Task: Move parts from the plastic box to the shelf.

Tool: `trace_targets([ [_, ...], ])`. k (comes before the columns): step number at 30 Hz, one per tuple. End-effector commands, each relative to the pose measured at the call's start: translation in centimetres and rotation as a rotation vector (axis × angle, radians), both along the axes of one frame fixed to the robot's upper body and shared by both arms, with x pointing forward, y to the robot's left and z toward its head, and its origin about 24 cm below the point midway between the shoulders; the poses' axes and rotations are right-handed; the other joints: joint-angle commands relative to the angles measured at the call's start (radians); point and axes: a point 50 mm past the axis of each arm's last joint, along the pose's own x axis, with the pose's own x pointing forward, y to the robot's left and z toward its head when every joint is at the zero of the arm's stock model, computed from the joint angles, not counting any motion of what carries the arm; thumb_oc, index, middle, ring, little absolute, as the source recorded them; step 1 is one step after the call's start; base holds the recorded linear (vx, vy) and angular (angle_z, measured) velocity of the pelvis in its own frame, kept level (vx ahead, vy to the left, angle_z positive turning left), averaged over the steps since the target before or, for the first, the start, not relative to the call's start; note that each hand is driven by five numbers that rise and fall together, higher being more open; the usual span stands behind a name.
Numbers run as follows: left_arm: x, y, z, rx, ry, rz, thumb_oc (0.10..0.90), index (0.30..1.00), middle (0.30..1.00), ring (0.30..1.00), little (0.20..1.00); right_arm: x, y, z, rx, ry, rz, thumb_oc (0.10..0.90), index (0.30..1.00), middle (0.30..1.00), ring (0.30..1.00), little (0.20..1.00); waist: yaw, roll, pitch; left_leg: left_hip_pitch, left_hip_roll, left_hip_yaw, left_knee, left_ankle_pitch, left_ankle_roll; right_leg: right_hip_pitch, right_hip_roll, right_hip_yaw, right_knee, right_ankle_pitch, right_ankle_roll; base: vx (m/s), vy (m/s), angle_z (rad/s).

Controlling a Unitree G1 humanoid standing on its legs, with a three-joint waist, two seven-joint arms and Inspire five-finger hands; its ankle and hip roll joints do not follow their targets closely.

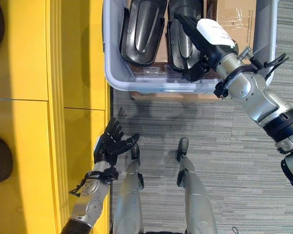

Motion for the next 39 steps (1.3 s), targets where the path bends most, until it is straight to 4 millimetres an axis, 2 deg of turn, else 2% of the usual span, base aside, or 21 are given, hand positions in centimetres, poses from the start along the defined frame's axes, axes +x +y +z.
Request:
trace_targets([
  [1,-0.6,0.2,3.3,-0.005,-0.177,-0.005,0.900,1.000,1.000,1.000,1.000,-2.7,2.2,7.6,0.016,-0.289,0.107,0.900,1.000,1.000,1.000,1.000,-0.011,-0.004,-0.007,-0.039,0.006,-0.006,0.134,-0.096,0.020,0.044,-0.057,0.002,0.158,-0.200,0.074,0.00,0.000,0.00],
  [16,-0.4,0.3,3.6,0.000,-0.191,0.003,0.900,1.000,1.000,1.000,1.000,-3.0,3.2,7.9,0.020,-0.302,0.142,0.900,1.000,1.000,1.000,1.000,-0.011,-0.011,-0.007,-0.037,0.002,-0.008,0.133,-0.096,0.021,0.041,-0.059,0.001,0.162,-0.199,0.073,0.00,0.000,0.00],
  [25,-0.4,0.5,3.9,-0.003,-0.202,0.019,0.900,1.000,1.000,1.000,1.000,-2.6,2.4,9.2,-0.051,-0.357,0.055,0.900,1.000,1.000,1.000,1.000,-0.009,-0.005,-0.007,-0.063,-0.001,-0.007,0.113,-0.086,0.018,0.007,-0.056,0.000,0.157,-0.197,0.074,0.00,0.000,0.00],
  [39,-0.5,0.6,3.9,0.003,-0.208,0.023,0.900,1.000,1.000,1.000,1.000,-1.9,0.6,9.2,-0.022,-0.352,-0.027,0.900,1.000,1.000,1.000,1.000,-0.006,0.007,-0.007,-0.107,-0.007,-0.013,0.116,-0.085,0.018,-0.036,-0.058,-0.007,0.176,-0.202,0.075,0.00,0.000,0.00],
])
